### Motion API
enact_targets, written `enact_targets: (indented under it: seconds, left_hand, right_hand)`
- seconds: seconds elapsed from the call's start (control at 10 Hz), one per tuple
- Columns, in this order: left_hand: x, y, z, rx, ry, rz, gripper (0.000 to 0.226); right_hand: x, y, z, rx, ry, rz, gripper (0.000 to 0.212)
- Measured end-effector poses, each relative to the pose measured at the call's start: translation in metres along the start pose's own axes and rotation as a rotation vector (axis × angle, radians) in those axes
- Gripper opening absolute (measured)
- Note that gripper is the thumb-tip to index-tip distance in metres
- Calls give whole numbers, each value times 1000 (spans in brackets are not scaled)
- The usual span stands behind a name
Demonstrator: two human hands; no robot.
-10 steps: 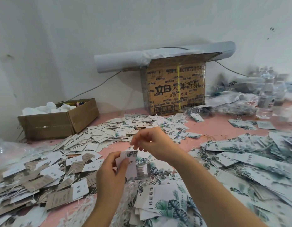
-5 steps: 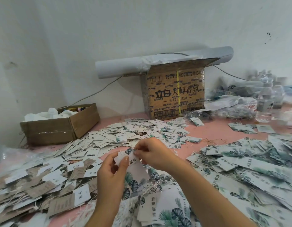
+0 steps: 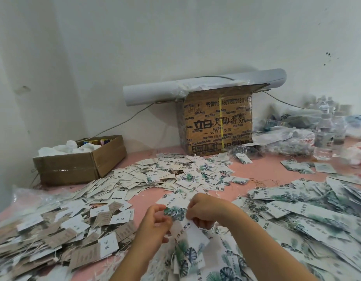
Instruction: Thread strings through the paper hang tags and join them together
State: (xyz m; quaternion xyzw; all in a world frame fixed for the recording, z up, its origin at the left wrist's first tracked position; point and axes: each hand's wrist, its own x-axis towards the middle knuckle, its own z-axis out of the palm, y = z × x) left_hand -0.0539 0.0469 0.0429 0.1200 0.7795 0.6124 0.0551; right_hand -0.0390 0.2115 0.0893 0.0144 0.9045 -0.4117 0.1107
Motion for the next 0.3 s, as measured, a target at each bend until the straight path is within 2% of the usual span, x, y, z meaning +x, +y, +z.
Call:
enact_targets:
  seconds: [0.1, 0.2, 0.3]
  left_hand:
    - [-5, -1, -4, 85, -75, -51, 22]
    - [-15, -2, -10, 217, -148, -67, 22]
    - [-31, 2, -19, 317, -148, -28, 20]
  right_hand:
    - [-3, 4, 3, -154, -101, 76, 23]
    - [-4, 5, 9, -399, -123, 74, 17]
    - [-16, 7, 6, -499, 64, -37, 23]
